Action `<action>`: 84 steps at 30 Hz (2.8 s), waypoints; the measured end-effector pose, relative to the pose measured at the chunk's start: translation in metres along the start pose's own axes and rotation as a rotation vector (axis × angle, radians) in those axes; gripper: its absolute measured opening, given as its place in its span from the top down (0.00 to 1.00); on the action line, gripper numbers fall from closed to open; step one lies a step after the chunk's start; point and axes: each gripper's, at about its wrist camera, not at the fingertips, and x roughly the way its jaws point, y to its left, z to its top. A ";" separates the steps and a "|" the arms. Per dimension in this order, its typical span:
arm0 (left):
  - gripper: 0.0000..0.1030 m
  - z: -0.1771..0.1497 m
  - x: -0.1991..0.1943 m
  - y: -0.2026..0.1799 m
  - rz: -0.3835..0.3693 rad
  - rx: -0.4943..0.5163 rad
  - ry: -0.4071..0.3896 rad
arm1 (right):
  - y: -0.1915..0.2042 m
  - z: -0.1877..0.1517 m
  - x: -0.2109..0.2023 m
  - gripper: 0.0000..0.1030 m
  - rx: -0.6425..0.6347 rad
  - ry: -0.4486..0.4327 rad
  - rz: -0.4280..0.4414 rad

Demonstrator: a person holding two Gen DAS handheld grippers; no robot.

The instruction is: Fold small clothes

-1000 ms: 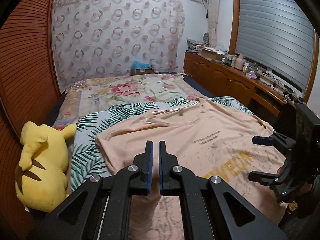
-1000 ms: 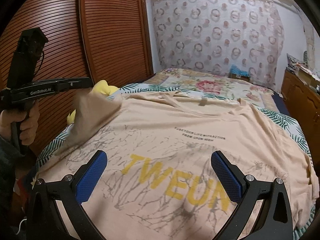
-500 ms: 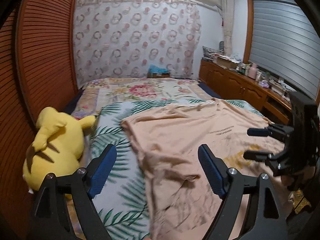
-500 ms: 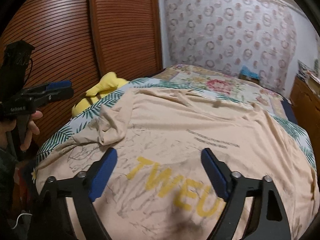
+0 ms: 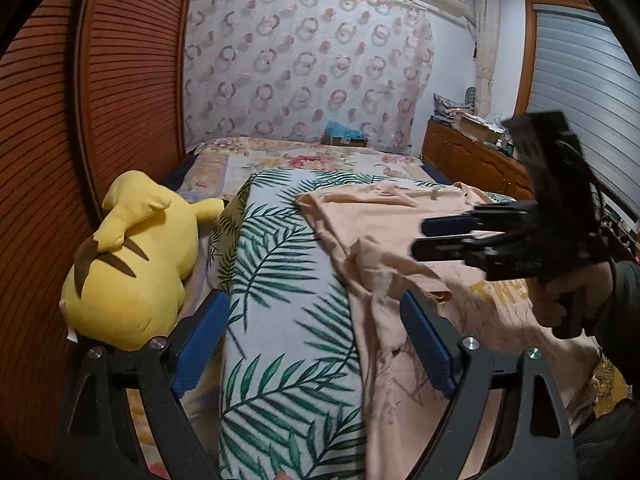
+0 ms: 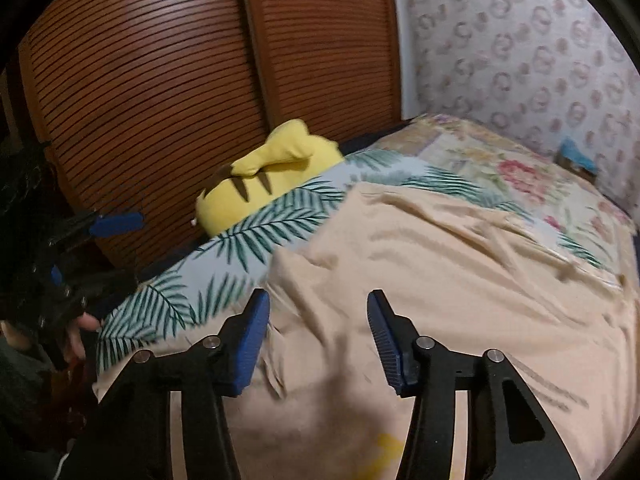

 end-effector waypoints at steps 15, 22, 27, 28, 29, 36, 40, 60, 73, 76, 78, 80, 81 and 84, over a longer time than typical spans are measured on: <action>0.15 -0.007 0.002 0.003 0.000 -0.032 0.012 | -0.014 0.023 0.035 0.96 0.003 0.028 -0.002; 0.15 -0.006 0.005 -0.007 -0.006 -0.034 0.016 | -0.056 0.000 0.000 0.96 0.119 -0.025 -0.197; 0.15 -0.007 0.010 -0.013 -0.009 -0.030 0.028 | -0.073 -0.013 -0.005 0.77 0.181 -0.024 -0.326; 0.15 -0.007 0.011 -0.014 -0.010 -0.028 0.030 | -0.072 -0.014 -0.005 0.76 0.187 -0.031 -0.302; 0.15 -0.007 0.011 -0.014 -0.010 -0.027 0.032 | -0.070 -0.016 -0.005 0.75 0.187 -0.036 -0.285; 0.15 -0.008 0.015 -0.016 -0.004 -0.028 0.044 | -0.051 -0.011 0.014 0.62 0.112 0.000 -0.180; 0.15 -0.009 0.016 -0.014 0.002 -0.038 0.051 | -0.048 -0.007 0.035 0.62 0.041 0.084 -0.226; 0.15 0.005 0.039 -0.032 -0.009 0.022 0.085 | -0.067 -0.048 -0.045 0.62 0.111 0.085 -0.332; 0.67 0.017 0.077 -0.052 -0.098 0.058 0.199 | -0.096 -0.106 -0.067 0.56 0.225 0.100 -0.382; 0.69 0.017 0.083 -0.054 -0.093 0.068 0.222 | -0.090 -0.109 -0.069 0.56 0.215 0.082 -0.389; 0.69 0.017 0.086 -0.055 -0.082 0.076 0.238 | -0.087 -0.111 -0.069 0.55 0.212 0.070 -0.392; 0.69 0.015 0.089 -0.055 -0.072 0.078 0.251 | -0.088 -0.116 -0.071 0.54 0.216 0.066 -0.385; 0.69 0.015 0.088 -0.055 -0.069 0.076 0.253 | -0.088 -0.119 -0.071 0.52 0.216 0.065 -0.382; 0.73 0.015 0.088 -0.056 -0.078 0.085 0.250 | -0.085 -0.123 -0.071 0.50 0.204 0.067 -0.384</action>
